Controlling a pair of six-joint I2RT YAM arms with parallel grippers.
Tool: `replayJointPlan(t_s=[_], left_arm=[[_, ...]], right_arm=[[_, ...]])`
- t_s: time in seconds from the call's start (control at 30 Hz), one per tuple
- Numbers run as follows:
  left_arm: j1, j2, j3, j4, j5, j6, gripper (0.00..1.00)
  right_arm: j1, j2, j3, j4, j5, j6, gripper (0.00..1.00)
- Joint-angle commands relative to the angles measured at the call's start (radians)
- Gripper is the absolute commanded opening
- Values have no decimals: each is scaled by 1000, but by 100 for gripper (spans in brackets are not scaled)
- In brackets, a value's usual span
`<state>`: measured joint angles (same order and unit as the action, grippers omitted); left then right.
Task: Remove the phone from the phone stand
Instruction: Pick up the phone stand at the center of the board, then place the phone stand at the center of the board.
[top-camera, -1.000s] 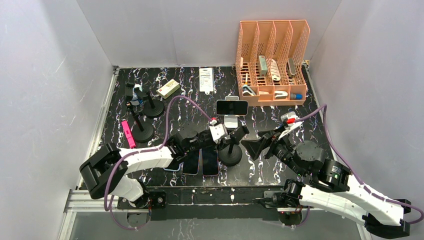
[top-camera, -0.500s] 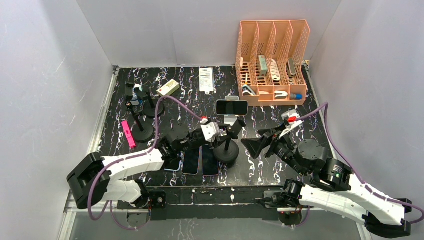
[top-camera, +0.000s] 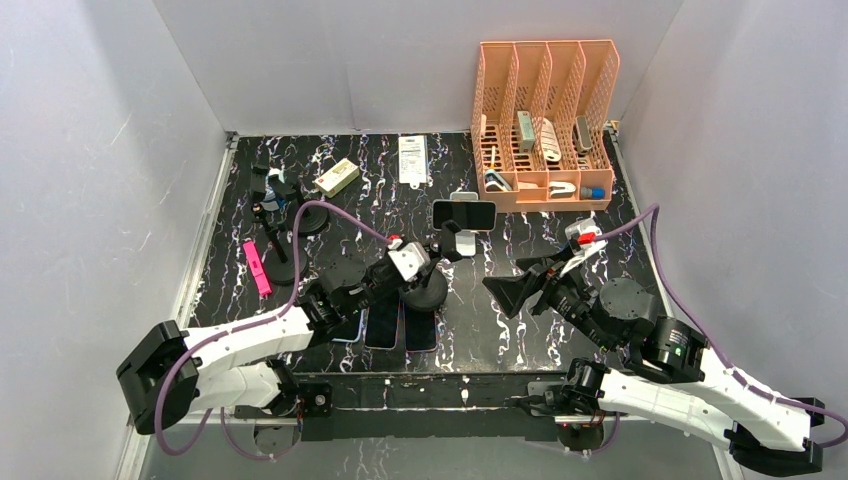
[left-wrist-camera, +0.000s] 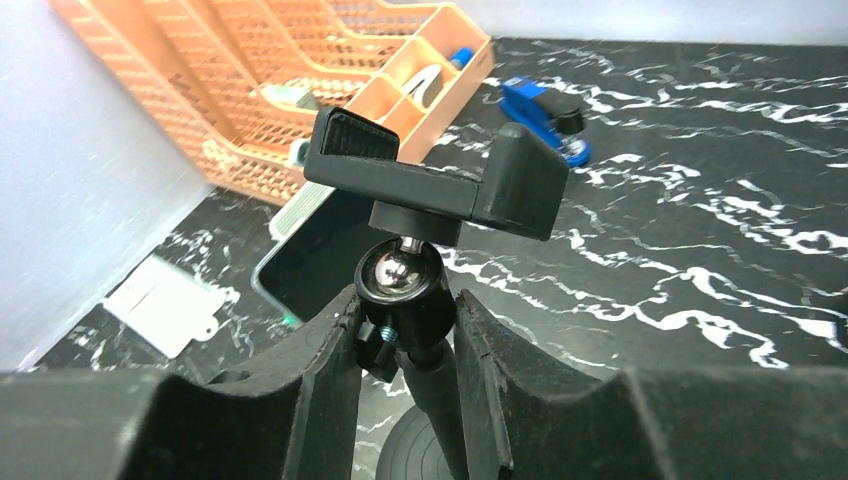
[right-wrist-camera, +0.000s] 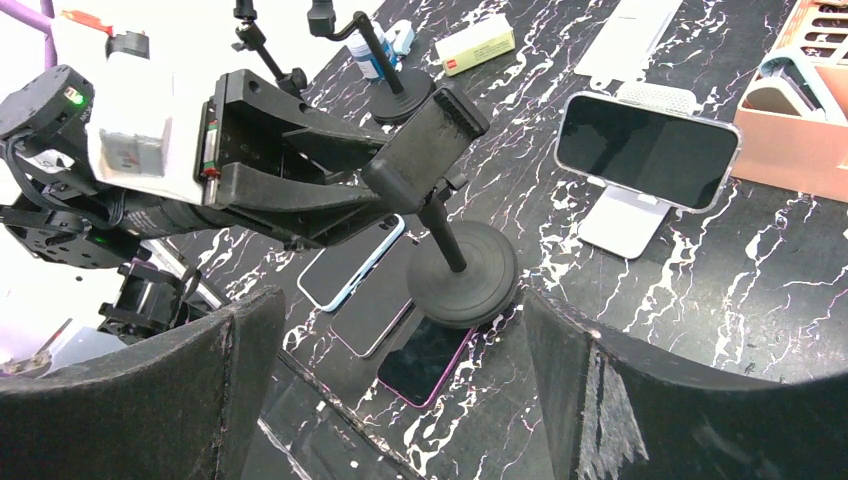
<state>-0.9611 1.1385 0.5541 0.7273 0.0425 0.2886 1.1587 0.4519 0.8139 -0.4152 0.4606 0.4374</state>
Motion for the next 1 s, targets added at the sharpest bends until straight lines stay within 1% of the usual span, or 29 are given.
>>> replayJointPlan(t_s=[0.0, 0.1, 0.27, 0.33, 0.47, 0.73, 0.97], left_arm=[[17, -56, 5, 108, -146, 63, 0], [27, -53, -3, 141, -216, 80, 0], [74, -46, 3, 177, -277, 97, 0], [108, -33, 9, 183, -288, 93, 0], [187, 1, 8, 217, -314, 37, 0], [272, 133, 32, 325, -324, 20, 0], [337, 266, 118, 393, -330, 8, 0]], right_arm=[[1, -5, 38, 46, -7, -19, 95], [1, -8, 36, 44, -10, -17, 95], [1, -18, 36, 37, -10, -14, 95], [1, -18, 34, 37, -10, -12, 95], [1, -16, 31, 36, -10, -11, 95], [1, -14, 18, 38, -10, -8, 95], [1, -13, 6, 35, -10, -5, 95]])
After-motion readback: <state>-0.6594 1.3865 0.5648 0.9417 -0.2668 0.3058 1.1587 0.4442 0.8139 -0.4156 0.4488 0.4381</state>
